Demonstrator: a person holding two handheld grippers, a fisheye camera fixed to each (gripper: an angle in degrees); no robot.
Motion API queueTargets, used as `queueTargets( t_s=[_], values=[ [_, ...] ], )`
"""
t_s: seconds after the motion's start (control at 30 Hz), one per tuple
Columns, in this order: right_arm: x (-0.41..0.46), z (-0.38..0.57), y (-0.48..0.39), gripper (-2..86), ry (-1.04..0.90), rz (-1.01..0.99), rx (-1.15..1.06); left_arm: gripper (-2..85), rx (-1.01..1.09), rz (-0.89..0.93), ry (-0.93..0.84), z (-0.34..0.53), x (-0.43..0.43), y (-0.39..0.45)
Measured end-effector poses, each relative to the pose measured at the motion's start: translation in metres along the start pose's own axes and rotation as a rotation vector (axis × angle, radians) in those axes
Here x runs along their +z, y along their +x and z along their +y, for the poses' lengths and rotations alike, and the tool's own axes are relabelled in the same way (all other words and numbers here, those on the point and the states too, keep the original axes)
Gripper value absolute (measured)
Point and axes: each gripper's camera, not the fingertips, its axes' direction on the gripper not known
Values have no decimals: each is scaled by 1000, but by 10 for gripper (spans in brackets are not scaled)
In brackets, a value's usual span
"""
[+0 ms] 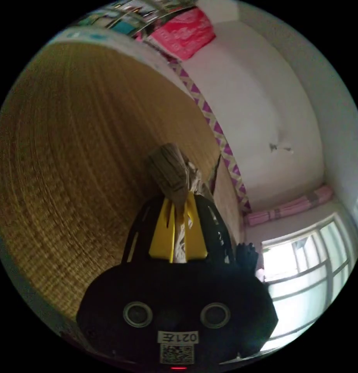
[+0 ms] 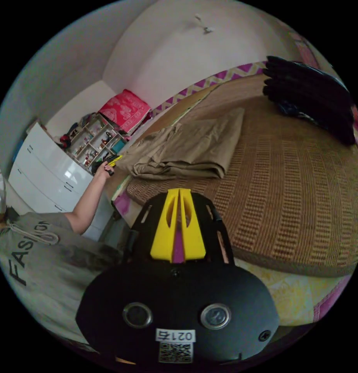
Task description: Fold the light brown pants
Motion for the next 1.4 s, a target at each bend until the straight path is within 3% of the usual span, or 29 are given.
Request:
queueTargets(
  t_s=[0.1,0.17,0.3,0.43,0.53,0.6,0.8,0.9,0.93,1.07,1.13,1.23,1.4],
  values=[
    [-28,-1,15,-6,26,7,48,4,287,-94,85,39,-22,107],
    [-45,-4,23,-5,40,7,65,2,561,-145,166,98,-31,203],
    [-65,-11,33,-6,58,-13,85,-1,918,-156,203,215,-12,326],
    [-86,-20,43,-6,89,-46,108,-5,1254,-178,57,371,74,413],
    [-99,-26,51,-6,94,-60,128,-6,1431,-257,-137,484,166,421],
    [-106,-29,55,-6,95,-72,140,-7,1466,-333,-213,529,210,406],
    [-131,-38,68,-7,123,-96,181,-6,1419,-248,35,560,178,408],
    [-135,-48,76,-6,124,-115,203,0,1558,-247,-61,598,202,405],
    [-136,-54,77,-6,127,-126,205,7,1648,-323,-160,617,226,398],
    [-142,-78,71,-5,132,-126,175,53,1840,-504,-9,656,227,385],
    [-144,-91,69,-4,134,-123,161,68,1872,-495,4,658,216,381],
    [-146,-123,66,-1,146,-130,117,60,1806,-362,-15,636,180,371],
    [-133,-205,61,49,155,-117,28,6,1464,-149,-100,519,123,335]
  ],
)
